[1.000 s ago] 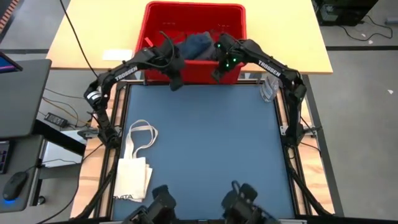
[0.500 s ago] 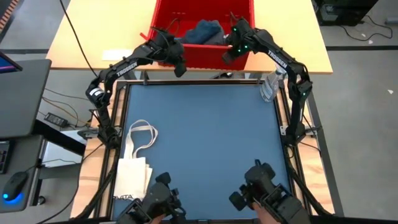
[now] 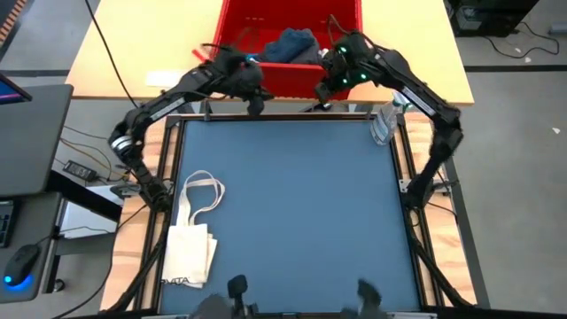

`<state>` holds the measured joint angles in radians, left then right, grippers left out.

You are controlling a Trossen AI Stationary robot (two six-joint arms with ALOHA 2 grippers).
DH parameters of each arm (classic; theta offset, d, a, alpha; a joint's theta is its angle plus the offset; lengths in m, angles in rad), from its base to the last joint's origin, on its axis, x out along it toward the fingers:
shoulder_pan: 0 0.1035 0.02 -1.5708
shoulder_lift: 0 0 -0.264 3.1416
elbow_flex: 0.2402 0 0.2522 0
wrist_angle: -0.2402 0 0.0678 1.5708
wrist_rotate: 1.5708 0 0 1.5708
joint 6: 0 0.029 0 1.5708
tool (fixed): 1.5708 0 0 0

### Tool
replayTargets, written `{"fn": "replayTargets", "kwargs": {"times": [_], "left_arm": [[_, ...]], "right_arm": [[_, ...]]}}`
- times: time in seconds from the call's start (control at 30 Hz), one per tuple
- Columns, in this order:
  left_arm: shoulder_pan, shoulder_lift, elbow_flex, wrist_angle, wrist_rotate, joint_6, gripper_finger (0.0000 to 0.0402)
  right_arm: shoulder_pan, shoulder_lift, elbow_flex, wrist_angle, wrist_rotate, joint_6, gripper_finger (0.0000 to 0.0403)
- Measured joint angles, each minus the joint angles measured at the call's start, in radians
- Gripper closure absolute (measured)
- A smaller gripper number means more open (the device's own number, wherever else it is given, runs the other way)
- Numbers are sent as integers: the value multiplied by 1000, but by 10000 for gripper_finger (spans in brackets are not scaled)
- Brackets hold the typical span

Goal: Fold laundry
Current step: Return to Home position

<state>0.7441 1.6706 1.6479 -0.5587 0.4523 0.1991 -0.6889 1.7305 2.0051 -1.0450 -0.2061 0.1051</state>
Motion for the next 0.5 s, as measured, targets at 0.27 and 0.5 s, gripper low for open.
{"fn": "replayTargets", "kwargs": {"times": [0.27,0.5], "left_arm": [[-94,-340,-457,413,89,-257,400],[-448,-483,-656,685,-20,-281,399]], "right_arm": [[323,-359,-474,416,61,136,397],[657,-656,-1026,1101,120,106,400]]}}
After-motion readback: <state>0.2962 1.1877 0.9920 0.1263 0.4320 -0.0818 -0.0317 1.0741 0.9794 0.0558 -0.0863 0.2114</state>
